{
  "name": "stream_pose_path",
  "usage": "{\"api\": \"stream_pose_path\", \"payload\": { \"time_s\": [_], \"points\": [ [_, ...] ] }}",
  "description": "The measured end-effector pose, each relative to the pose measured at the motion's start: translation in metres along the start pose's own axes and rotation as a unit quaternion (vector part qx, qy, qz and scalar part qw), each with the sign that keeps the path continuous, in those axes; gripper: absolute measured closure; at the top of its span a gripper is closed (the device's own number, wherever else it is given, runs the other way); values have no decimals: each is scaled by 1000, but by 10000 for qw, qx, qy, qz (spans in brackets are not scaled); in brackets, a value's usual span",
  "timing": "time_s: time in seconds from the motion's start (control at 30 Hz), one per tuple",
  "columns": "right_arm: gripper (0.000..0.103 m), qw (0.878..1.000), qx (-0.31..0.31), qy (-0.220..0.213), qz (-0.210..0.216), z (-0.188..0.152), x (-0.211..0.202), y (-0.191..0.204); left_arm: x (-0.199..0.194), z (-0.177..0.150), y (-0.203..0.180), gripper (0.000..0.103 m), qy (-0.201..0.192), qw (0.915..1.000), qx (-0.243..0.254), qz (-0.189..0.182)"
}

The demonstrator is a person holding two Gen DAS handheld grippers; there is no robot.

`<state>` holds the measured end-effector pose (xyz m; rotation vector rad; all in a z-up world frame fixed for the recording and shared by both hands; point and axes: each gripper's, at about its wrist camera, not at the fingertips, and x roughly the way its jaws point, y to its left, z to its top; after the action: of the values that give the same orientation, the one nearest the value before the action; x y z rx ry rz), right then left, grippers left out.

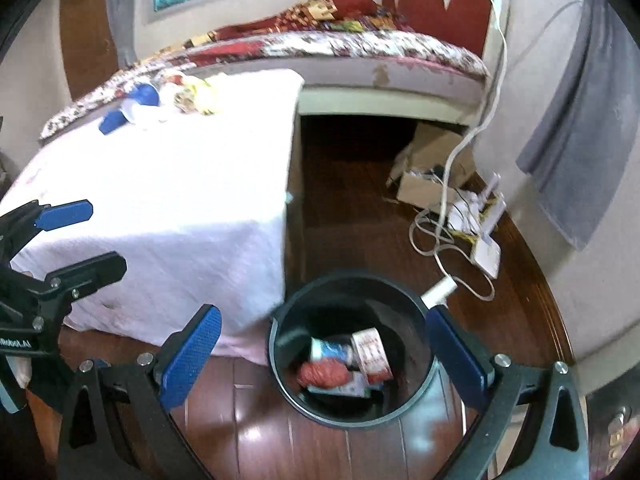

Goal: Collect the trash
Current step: 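Move both tools back over the bed toward the remaining items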

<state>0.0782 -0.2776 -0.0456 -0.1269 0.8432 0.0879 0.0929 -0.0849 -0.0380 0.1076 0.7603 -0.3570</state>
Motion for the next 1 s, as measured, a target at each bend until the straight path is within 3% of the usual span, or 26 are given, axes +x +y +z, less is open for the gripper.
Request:
{"api": "stream_pose_path", "payload": {
  "time_s": [0.3, 0.47, 0.8, 1.0],
  "points": [
    [0, 9981, 49, -505, 336, 40, 6, 36, -14, 7, 58, 10, -234, 9981, -402, 416],
    [0, 9986, -47, -336, 400, 66, 19, 61, -18, 8, 98, 10, -303, 9944, -672, 757],
    [1, 9953, -228, -721, 602, 133, 43, 107, -6, 27, 173, 17, -398, 9857, -1171, 1140],
    [19, 9956, -399, -510, 684, 167, 93, 134, 28, 49, 200, 22, -299, 9850, -1272, 1125]
  ]
}}
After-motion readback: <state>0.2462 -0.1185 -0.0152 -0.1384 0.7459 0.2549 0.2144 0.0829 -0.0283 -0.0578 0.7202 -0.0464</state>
